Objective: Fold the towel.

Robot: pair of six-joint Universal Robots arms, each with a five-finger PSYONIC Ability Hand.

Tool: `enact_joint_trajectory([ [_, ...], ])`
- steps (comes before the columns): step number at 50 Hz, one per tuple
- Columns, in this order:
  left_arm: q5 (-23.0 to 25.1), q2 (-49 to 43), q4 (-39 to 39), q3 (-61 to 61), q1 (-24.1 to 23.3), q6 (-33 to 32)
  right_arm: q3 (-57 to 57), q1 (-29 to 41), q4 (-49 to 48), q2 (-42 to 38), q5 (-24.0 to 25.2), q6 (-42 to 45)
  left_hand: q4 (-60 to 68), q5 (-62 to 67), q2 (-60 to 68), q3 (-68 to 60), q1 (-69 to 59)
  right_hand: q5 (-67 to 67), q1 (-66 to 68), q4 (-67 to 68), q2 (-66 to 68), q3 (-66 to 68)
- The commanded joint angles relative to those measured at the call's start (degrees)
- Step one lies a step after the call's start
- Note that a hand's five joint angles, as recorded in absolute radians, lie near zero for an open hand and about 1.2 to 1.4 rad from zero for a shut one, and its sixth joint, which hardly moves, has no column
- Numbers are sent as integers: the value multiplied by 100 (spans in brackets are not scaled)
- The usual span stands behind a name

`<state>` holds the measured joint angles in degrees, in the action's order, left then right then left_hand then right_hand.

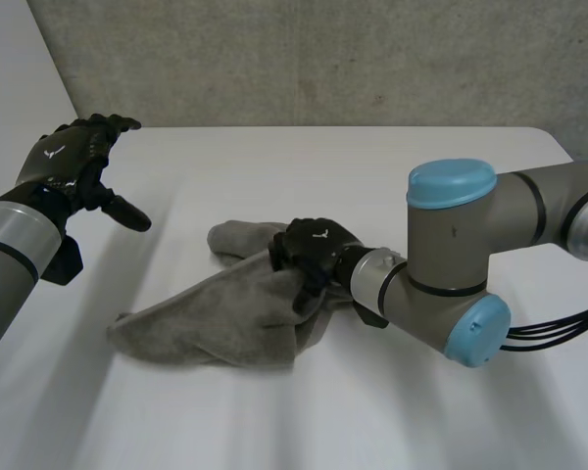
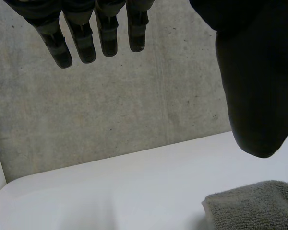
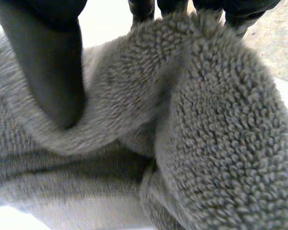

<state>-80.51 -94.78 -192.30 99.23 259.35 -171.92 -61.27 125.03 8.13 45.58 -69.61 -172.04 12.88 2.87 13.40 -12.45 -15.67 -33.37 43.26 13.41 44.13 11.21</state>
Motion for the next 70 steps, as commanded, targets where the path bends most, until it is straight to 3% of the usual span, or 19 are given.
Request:
enact_joint_trajectory([
  [1,0,-6,0,18,1,1,282,65,110,-6,-97,593,-288,-287,-340,245,567,-3663,3673,-341,3586,-121],
  [6,0,3,-53,35,1,1,625,91,-57,680,17,611,-288,-287,-340,245,567,-3663,3674,-341,3587,-121],
  [8,0,3,-62,35,1,1,669,83,-1105,1554,-9,523,-288,-287,-340,245,567,-3663,3674,-341,3587,-121],
  [9,0,3,-62,35,1,1,669,83,-1112,1559,-9,523,-288,-287,-340,245,567,-3663,3674,-341,3587,-121],
  [11,0,3,-70,35,19,1,477,22,-2599,2538,-105,69,-288,-287,-340,245,567,-3663,3674,-341,3587,-121],
  [16,0,-6,-70,35,45,1,352,-302,-3738,3509,-194,-1266,-288,-287,-340,245,567,-3663,3674,-341,3587,-121],
  [18,0,3,-70,35,54,1,361,-495,-3792,3501,-159,-1592,-288,-287,-340,245,567,-3663,3674,-341,3587,-121],
  [22,-9,30,-70,35,63,1,282,-612,-3705,3466,0,-1613,-288,-287,-340,245,567,-3663,3674,-341,3587,-121],
  [31,0,47,-70,70,72,1,-658,-612,-2694,2754,448,-558,-288,-287,-340,245,567,-3663,3674,-341,3587,-121],
  [39,0,47,-70,79,63,1,-1573,-471,-1349,1409,562,707,-288,-287,-340,245,567,-3663,3674,-341,3587,-121],
  [40,0,47,-70,79,63,1,-1555,-401,-871,1201,484,1238,-288,-287,-340,245,567,-1471,1481,-341,1394,-121],
  [41,0,47,-70,79,63,1,-1546,-305,-466,1129,475,1696,-288,-287,-340,245,567,2198,-2188,-341,-2275,-121],
  [42,0,47,-70,79,63,1,-1546,-304,-462,1128,474,1700,-288,-287,-340,245,567,2235,-2224,-341,-2311,-121],
  [43,0,47,-70,79,63,1,-1581,-304,-244,1163,448,1996,-288,-287,-340,245,567,3337,-3326,-341,-3413,-121],
  [47,0,47,-70,44,45,-8,-1546,-357,-330,1647,351,1780,-288,-287,-340,245,567,3337,-3326,-341,-3413,-121],
  [49,0,47,-70,9,37,-8,-1555,-593,-435,2215,273,923,-288,-287,-340,245,567,3337,-3326,-341,-3413,-121],
  [56,9,47,-70,-114,-60,-17,-1704,-980,-812,2797,202,-468,-288,-287,-340,245,567,3337,-3326,-341,-3413,-121],
  [63,263,65,-27,-447,-332,-17,-1854,-1350,-831,2939,158,-550,-288,-287,-340,245,567,3337,-3326,-341,-3413,-121],
  [70,308,12,70,-800,-535,18,-1354,-1631,-804,3044,-360,-576,-288,-287,-340,245,567,3337,-3326,-341,-3413,-121],
])
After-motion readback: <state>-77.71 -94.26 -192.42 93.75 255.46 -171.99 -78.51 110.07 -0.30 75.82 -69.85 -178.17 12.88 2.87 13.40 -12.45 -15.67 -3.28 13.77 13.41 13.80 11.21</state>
